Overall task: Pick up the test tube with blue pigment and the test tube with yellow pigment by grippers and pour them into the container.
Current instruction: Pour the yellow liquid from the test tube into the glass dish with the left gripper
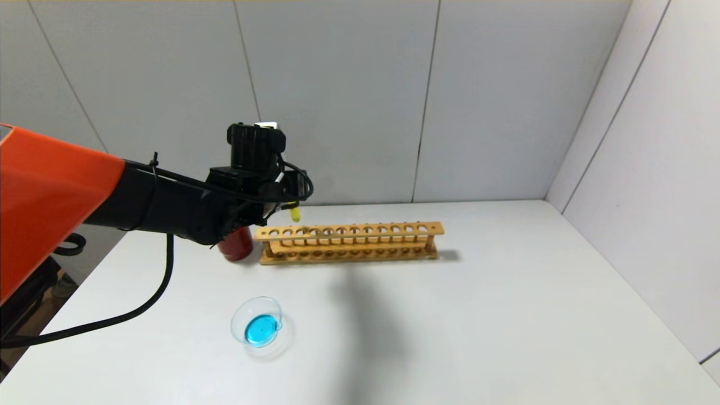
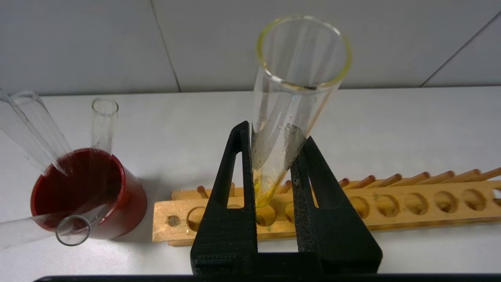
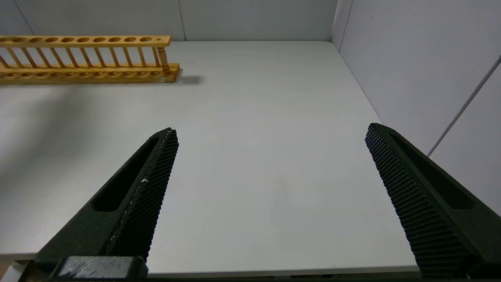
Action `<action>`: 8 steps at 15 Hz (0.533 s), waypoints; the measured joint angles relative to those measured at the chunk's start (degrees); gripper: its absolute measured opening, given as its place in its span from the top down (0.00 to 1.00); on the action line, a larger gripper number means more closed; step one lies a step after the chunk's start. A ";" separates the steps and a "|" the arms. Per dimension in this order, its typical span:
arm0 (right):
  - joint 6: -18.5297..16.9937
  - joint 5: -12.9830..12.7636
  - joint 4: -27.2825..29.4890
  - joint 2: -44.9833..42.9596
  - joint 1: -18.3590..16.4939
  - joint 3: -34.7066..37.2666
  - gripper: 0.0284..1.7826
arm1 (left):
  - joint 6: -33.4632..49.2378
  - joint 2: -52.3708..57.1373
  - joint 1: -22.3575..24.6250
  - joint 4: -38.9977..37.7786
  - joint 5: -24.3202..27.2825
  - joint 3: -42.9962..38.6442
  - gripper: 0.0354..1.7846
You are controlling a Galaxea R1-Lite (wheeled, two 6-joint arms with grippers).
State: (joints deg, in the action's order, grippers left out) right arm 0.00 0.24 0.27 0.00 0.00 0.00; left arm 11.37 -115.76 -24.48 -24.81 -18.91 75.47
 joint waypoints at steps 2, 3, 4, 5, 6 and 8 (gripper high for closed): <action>0.00 0.00 0.00 0.00 0.00 0.00 0.02 | 0.02 1.60 0.01 0.04 0.00 0.07 0.84; 0.00 0.00 0.00 0.00 0.00 0.00 0.02 | 0.02 2.21 0.09 0.12 -0.07 0.00 0.84; 0.00 -0.02 -0.02 0.00 0.00 0.00 0.02 | -0.55 2.83 0.10 0.12 -0.11 -0.41 0.84; 0.00 0.00 0.00 0.00 0.00 0.00 0.02 | -1.67 3.50 0.21 0.09 -0.13 -1.38 0.84; 0.00 0.00 -0.02 0.00 0.00 0.00 0.02 | -2.78 4.27 0.52 -0.38 -0.11 -2.79 0.84; 0.00 -0.02 0.00 0.00 0.00 0.00 0.02 | -4.22 6.52 1.35 -0.85 0.15 -6.70 0.84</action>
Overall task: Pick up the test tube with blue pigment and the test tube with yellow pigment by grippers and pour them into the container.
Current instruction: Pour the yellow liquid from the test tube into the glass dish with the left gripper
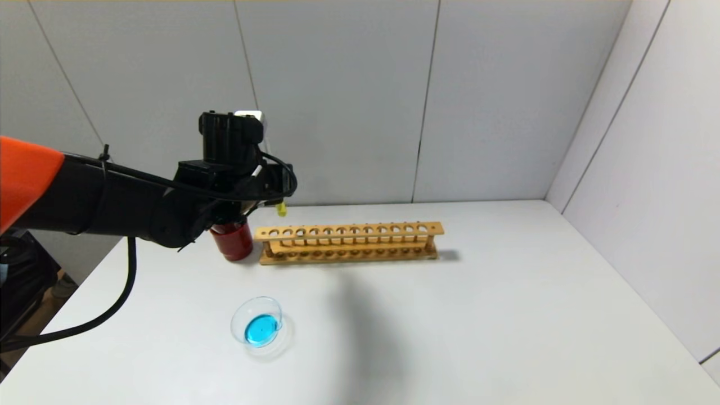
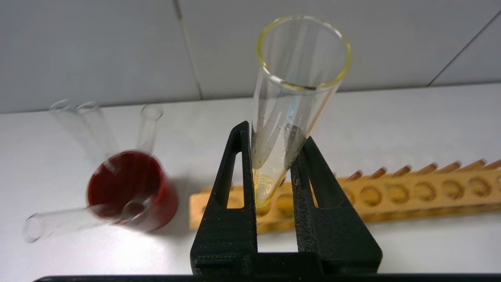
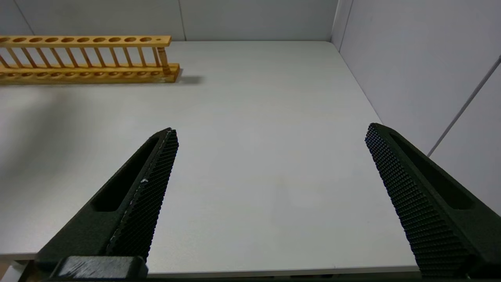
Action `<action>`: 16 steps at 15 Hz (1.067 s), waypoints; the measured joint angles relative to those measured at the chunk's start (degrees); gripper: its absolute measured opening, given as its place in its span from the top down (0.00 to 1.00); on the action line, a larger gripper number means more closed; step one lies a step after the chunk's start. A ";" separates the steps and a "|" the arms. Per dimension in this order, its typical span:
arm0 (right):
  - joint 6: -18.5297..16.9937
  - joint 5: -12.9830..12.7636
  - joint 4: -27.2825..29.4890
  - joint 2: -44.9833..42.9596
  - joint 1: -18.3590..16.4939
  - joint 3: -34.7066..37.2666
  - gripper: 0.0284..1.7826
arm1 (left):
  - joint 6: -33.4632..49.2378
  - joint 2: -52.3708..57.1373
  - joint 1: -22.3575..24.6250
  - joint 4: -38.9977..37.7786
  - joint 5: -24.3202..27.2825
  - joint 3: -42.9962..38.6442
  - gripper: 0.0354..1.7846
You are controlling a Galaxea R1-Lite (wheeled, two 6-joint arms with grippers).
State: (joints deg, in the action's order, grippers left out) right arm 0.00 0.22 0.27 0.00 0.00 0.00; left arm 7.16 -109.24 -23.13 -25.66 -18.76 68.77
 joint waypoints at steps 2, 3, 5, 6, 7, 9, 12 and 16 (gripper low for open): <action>0.00 0.00 -0.02 0.00 0.00 0.00 0.02 | -0.46 2.63 0.39 -0.22 0.55 -4.08 0.84; 0.00 0.00 -0.02 0.00 0.00 0.00 0.02 | -0.46 3.97 0.55 -0.85 1.12 -6.21 0.84; 0.00 0.02 0.00 0.00 0.00 0.00 0.02 | -0.52 6.42 0.76 -3.85 2.95 -10.20 0.84; 0.00 0.02 0.00 0.00 0.00 0.00 0.02 | -0.62 7.75 0.74 -5.51 3.89 -12.46 0.84; 0.00 0.00 0.00 0.00 0.00 0.00 0.02 | -0.66 9.08 0.74 -6.61 4.41 -14.45 0.84; 0.00 0.02 -0.02 0.00 0.00 0.00 0.02 | -1.43 12.03 1.13 -7.02 4.88 -18.74 0.84; 0.00 0.02 0.00 0.00 0.00 0.00 0.02 | -3.74 16.47 3.29 -7.13 7.77 -25.86 0.84; 0.00 0.02 -0.02 0.00 0.00 0.00 0.02 | -11.64 20.21 8.78 -7.38 16.97 -32.96 0.84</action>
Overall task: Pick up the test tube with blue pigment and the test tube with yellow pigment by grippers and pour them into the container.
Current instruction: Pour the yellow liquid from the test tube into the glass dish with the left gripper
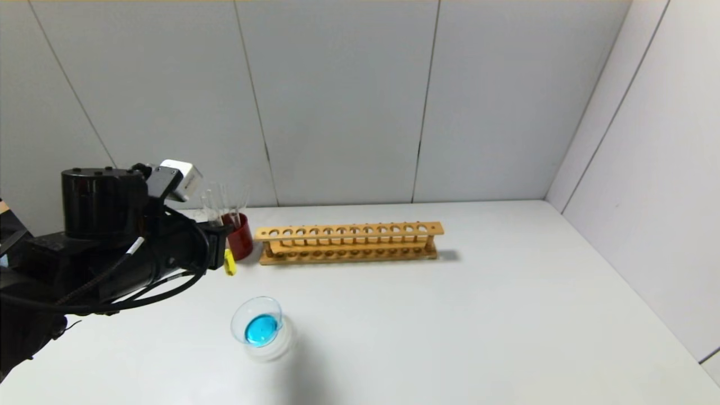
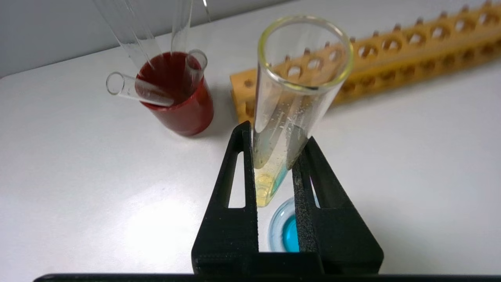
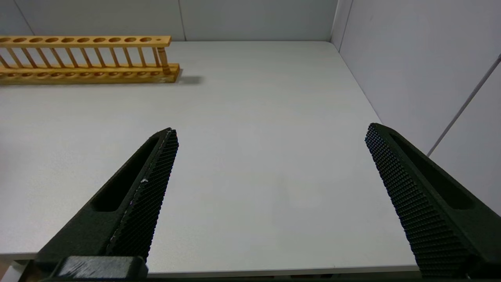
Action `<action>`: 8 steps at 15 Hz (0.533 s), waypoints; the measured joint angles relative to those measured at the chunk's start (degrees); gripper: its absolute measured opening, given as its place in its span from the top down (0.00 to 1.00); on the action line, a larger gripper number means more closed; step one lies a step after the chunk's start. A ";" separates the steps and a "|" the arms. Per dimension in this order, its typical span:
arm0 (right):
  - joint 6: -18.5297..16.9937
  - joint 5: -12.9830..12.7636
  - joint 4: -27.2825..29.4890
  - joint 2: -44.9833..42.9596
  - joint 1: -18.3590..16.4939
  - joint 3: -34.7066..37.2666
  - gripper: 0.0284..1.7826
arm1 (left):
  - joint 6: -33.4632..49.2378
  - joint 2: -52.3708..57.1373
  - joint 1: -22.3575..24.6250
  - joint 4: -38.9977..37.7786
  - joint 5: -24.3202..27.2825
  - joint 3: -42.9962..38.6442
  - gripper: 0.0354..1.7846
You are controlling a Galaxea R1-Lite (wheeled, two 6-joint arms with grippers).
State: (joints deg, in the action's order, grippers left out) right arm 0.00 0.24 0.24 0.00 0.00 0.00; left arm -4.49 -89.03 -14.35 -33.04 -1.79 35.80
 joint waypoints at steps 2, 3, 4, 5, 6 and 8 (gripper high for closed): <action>0.00 -0.02 0.02 0.00 0.00 0.00 0.02 | -7.47 0.48 3.44 -2.29 4.92 -2.95 0.84; 0.00 -0.02 0.02 0.00 0.00 0.00 0.02 | -10.69 0.44 4.88 -4.69 7.91 -4.04 0.84; 0.00 -0.02 0.02 0.00 0.00 0.00 0.02 | -13.73 0.22 5.92 -7.17 10.52 -4.72 0.84; 0.00 -0.02 0.02 0.00 0.00 0.00 0.02 | -16.52 -0.16 6.80 -9.35 12.34 -5.13 0.84; 0.00 0.00 0.00 0.00 0.00 0.00 0.02 | -18.93 -0.52 7.38 -10.92 13.56 -5.35 0.84; 0.00 -0.02 0.02 0.00 0.00 0.00 0.02 | -23.98 -1.40 8.73 -12.39 17.47 -5.41 0.84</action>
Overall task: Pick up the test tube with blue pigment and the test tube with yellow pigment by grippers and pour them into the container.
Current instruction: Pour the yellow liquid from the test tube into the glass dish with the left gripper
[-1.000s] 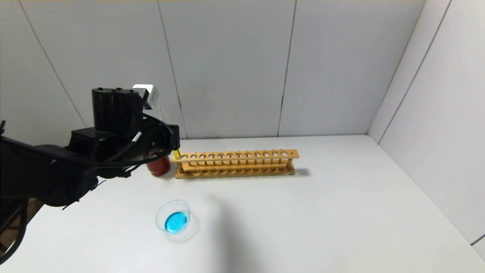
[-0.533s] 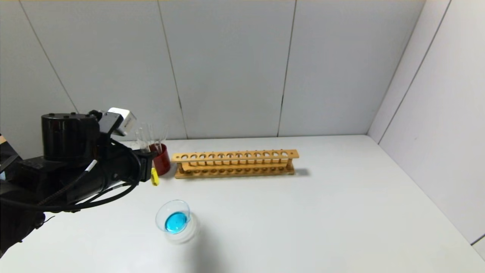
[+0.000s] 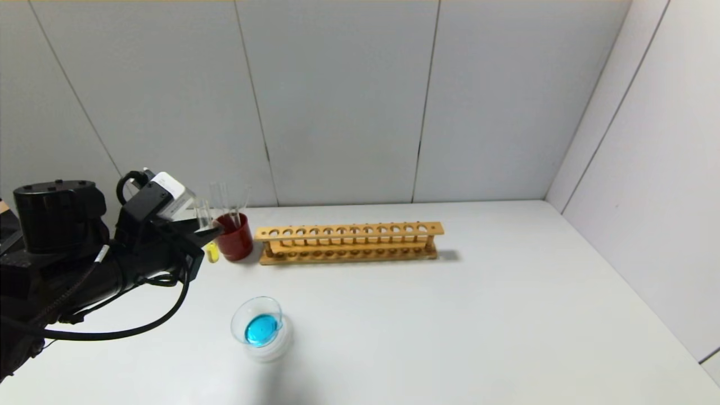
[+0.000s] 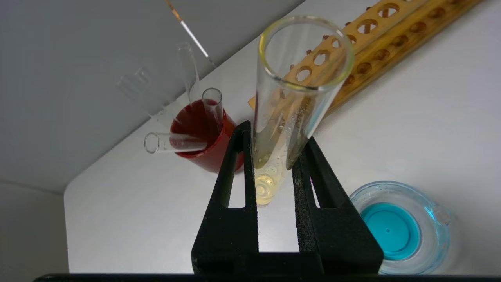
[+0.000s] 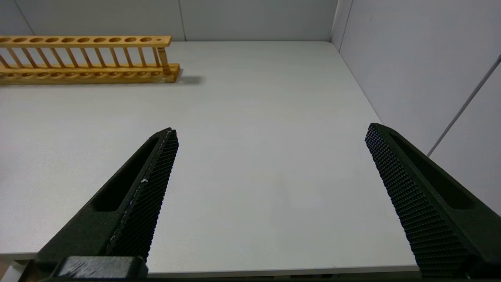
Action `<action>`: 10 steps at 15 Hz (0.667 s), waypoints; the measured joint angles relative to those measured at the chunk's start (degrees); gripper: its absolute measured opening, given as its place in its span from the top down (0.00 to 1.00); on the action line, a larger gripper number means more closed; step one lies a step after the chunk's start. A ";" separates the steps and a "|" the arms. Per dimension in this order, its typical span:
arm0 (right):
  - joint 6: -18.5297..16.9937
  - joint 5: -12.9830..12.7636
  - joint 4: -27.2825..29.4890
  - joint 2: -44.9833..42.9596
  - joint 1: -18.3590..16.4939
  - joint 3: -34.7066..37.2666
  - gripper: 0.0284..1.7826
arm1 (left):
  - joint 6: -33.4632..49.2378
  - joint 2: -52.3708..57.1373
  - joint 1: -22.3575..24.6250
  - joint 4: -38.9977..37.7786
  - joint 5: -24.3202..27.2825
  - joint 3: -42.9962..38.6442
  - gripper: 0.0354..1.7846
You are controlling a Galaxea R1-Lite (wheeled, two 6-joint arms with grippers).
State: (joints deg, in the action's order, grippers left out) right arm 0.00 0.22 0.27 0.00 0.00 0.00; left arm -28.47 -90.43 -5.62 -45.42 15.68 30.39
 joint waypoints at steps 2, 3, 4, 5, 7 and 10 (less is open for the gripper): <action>0.00 0.02 0.00 0.00 0.00 0.00 0.02 | -5.29 -0.77 1.41 0.15 5.99 -0.13 0.84; 0.00 0.02 -0.02 0.00 0.00 0.00 0.02 | -7.75 -1.30 1.94 0.33 8.68 -0.29 0.84; 0.00 0.02 0.00 0.00 0.00 0.00 0.02 | -9.46 -1.79 2.18 0.37 10.36 -0.57 0.84; 0.00 0.00 0.00 0.00 0.00 0.00 0.02 | -11.03 -2.16 2.32 0.44 11.41 -1.15 0.84; 0.00 0.00 0.00 0.00 0.00 0.00 0.02 | -16.19 -2.79 2.60 1.33 12.07 -2.41 0.84; 0.00 0.00 0.00 0.00 0.00 0.00 0.02 | -26.93 -3.45 4.30 7.14 12.02 -2.74 0.84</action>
State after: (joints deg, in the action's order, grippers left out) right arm 0.00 0.22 0.27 0.00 0.00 0.00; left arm -55.39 -93.88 -1.32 -38.28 27.70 27.65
